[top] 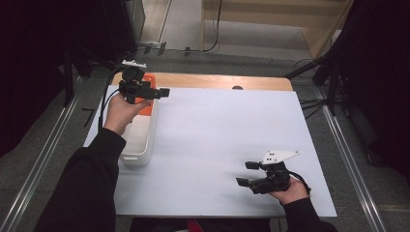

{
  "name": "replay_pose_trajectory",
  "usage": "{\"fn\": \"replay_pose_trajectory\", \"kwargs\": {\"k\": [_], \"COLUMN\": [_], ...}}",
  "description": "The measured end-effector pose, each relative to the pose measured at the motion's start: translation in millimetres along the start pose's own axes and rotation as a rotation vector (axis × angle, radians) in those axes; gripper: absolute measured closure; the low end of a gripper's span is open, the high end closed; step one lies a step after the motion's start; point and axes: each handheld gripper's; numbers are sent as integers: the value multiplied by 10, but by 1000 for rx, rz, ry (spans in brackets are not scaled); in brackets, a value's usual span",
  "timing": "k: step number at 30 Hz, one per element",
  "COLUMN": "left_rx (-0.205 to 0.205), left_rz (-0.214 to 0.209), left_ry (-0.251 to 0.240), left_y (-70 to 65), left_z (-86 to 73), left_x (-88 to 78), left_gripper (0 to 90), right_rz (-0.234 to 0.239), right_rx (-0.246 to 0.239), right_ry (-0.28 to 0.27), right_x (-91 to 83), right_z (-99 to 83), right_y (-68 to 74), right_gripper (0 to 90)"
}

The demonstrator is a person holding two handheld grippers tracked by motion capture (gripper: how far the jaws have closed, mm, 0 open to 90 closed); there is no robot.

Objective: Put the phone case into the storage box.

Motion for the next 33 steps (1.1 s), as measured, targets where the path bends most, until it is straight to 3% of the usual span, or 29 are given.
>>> {"fn": "replay_pose_trajectory", "kwargs": {"k": [3,7,18,27,33], "left_rx": [14,65,113,157,154], "left_rz": [-64,-100,-165,-189,-219], "left_ry": [14,34,79,105,121], "left_y": [-61,-171,-322,-433,-511], "left_z": [-36,-83,-213,-355,-439], "left_x": [-5,-3,-11,-21,-34], "left_gripper": [95,95,95,95,95], "right_rz": [-1,1,1,0,-1], "right_rx": [1,-2,-3,-3,-4], "right_ry": [0,-1,0,0,0], "right_x": [-1,1,8,8,7], "right_z": [0,0,5,6,6], "right_y": [-1,0,-1,-1,0], "right_gripper": [251,251,251,251,251]}}
Point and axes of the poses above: each handheld gripper's, and its own axes: x roughly forward along the jaws, z roughly out of its top, y roughly to its left, and after that the axes turned 12 degrees about -z, right-handed
